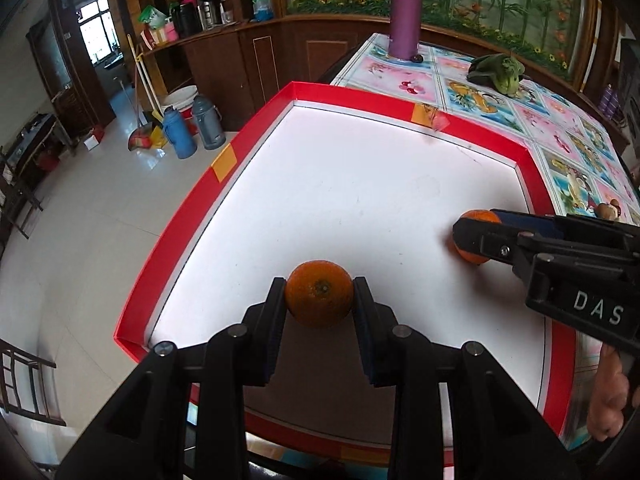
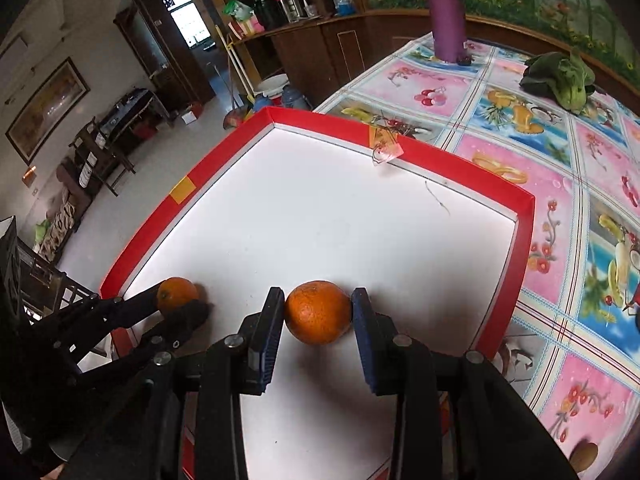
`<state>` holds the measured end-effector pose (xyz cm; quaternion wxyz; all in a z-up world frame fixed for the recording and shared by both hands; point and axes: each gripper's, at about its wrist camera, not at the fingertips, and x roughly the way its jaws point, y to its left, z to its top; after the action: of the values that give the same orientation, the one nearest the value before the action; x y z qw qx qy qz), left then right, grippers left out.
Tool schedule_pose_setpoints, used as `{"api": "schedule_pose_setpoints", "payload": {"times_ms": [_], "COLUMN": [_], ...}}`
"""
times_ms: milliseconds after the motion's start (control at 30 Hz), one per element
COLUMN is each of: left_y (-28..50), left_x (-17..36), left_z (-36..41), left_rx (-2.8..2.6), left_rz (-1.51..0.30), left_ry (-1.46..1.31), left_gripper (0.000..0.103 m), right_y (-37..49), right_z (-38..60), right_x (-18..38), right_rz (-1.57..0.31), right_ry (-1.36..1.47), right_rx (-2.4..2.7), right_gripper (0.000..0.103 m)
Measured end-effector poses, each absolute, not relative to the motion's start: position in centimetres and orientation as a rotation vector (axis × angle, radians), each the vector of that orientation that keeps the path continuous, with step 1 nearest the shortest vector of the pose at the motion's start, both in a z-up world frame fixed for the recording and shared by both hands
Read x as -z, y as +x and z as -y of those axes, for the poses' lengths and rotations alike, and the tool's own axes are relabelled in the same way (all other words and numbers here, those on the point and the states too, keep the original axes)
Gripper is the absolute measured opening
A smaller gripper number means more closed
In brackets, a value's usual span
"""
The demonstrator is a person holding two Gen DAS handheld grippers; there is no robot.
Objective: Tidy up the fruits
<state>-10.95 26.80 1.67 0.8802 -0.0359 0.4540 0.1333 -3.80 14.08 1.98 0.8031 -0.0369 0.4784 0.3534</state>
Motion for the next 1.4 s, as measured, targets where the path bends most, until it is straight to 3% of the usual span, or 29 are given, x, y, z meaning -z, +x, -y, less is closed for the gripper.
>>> {"api": "schedule_pose_setpoints", "payload": {"times_ms": [33,133,200,267,367,533,867,1200,1400], "left_y": [-10.9,-10.9,-10.9,-11.2,-11.3,-11.6,-11.1,-9.7,-8.7], "left_x": [-1.6,-1.7,-1.7,-2.0,-2.7,-4.3,-6.0,-4.0,-2.9], "left_z": [-26.7,-26.9,-26.9,-26.8,-26.5,-24.7,-14.4,-5.5,-3.7], "left_rx": [-0.282,-0.302,-0.318,-0.350,-0.367,-0.343,-0.087,0.110,0.143], "left_rz": [-0.948,-0.957,-0.959,-0.940,-0.920,-0.878,-0.844,-0.915,-0.958], "left_ry": [-0.072,-0.070,-0.073,-0.064,-0.055,-0.059,0.062,0.190,0.222], "left_gripper": [0.035,0.044,0.072,0.077,0.078,0.084,0.089,0.089,0.089], "right_y": [-3.8,-4.0,-4.3,-4.7,-5.4,-6.7,-9.4,-7.6,-7.0], "right_z": [-14.1,-13.1,-11.9,-10.5,-7.7,-1.6,11.9,14.4,14.0], "right_x": [-2.0,-2.7,-3.6,-4.5,-5.5,-6.1,-3.6,-1.1,-0.4], "right_rz": [-1.028,-0.986,-0.942,-0.903,-0.848,-0.807,-0.827,-0.890,-0.908], "right_ry": [-0.079,-0.046,-0.021,0.001,0.025,0.056,0.041,0.076,0.071], "right_rx": [-0.752,-0.755,-0.757,-0.754,-0.735,-0.680,-0.412,-0.379,-0.390], "right_gripper": [0.048,0.058,0.060,0.061,0.066,0.066,0.067,0.067,0.049]}}
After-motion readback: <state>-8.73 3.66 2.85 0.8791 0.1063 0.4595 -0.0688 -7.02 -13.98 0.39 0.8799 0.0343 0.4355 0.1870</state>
